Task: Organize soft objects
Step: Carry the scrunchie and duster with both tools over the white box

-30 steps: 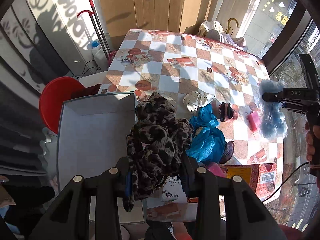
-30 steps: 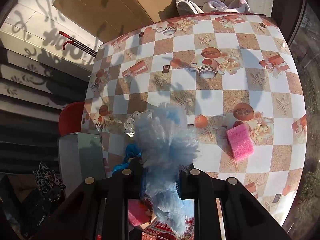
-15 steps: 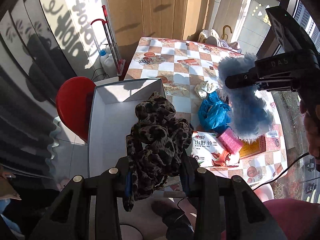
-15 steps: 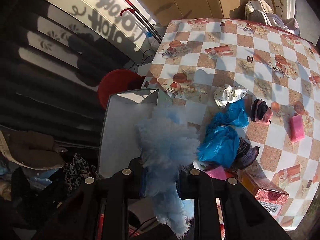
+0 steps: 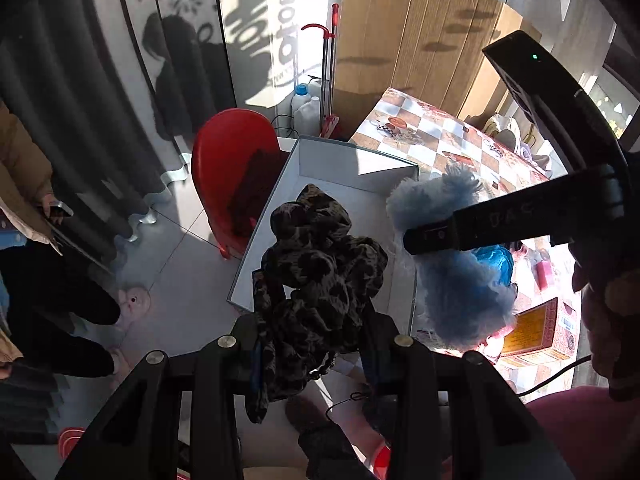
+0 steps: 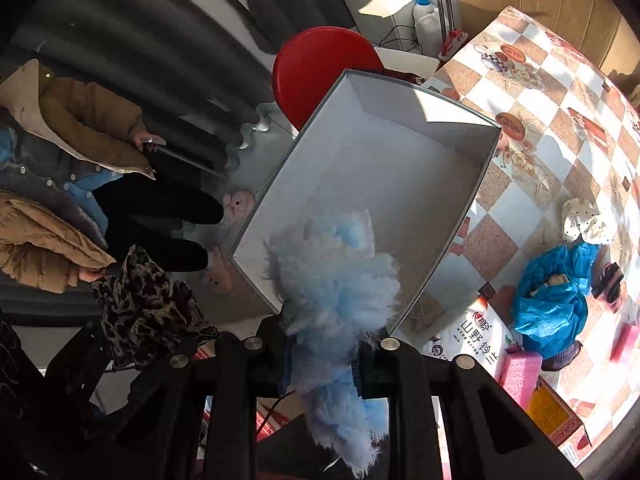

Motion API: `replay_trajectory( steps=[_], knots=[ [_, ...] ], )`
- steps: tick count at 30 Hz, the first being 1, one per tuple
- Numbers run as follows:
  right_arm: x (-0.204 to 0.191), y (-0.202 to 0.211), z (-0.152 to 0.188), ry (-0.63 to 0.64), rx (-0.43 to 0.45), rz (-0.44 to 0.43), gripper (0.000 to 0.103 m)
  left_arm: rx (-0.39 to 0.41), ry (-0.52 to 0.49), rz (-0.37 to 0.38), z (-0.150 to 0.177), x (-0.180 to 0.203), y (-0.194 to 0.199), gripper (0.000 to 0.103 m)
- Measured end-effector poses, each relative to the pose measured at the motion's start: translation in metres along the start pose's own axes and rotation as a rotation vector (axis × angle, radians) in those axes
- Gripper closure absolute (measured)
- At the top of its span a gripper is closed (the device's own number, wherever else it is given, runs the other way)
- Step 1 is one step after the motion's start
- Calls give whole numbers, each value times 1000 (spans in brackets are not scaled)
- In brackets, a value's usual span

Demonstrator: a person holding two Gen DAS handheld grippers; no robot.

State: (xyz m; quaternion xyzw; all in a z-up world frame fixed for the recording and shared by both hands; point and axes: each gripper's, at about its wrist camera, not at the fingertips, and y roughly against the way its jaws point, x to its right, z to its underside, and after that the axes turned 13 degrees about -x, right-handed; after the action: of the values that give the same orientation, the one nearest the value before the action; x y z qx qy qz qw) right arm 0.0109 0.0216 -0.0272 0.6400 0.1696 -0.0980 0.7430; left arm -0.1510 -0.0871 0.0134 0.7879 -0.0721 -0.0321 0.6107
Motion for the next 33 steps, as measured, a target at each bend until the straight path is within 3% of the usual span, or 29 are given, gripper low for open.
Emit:
replay_trajectory(
  steps=[9, 15, 23, 33],
  knots=[
    [9, -33, -12, 60, -108, 105, 79, -41, 106, 1, 35, 10, -16, 62],
    [-2, -47, -18, 85, -139, 115, 79, -30, 132, -36, 51, 0, -7, 62],
    [-8, -51, -26, 81, -118, 62, 79, -11, 99, -106, 47, -4, 7, 62],
    [-12, -43, -26, 78, -58, -10, 79, -25, 16, -133, 24, -3, 3, 62]
  ],
)
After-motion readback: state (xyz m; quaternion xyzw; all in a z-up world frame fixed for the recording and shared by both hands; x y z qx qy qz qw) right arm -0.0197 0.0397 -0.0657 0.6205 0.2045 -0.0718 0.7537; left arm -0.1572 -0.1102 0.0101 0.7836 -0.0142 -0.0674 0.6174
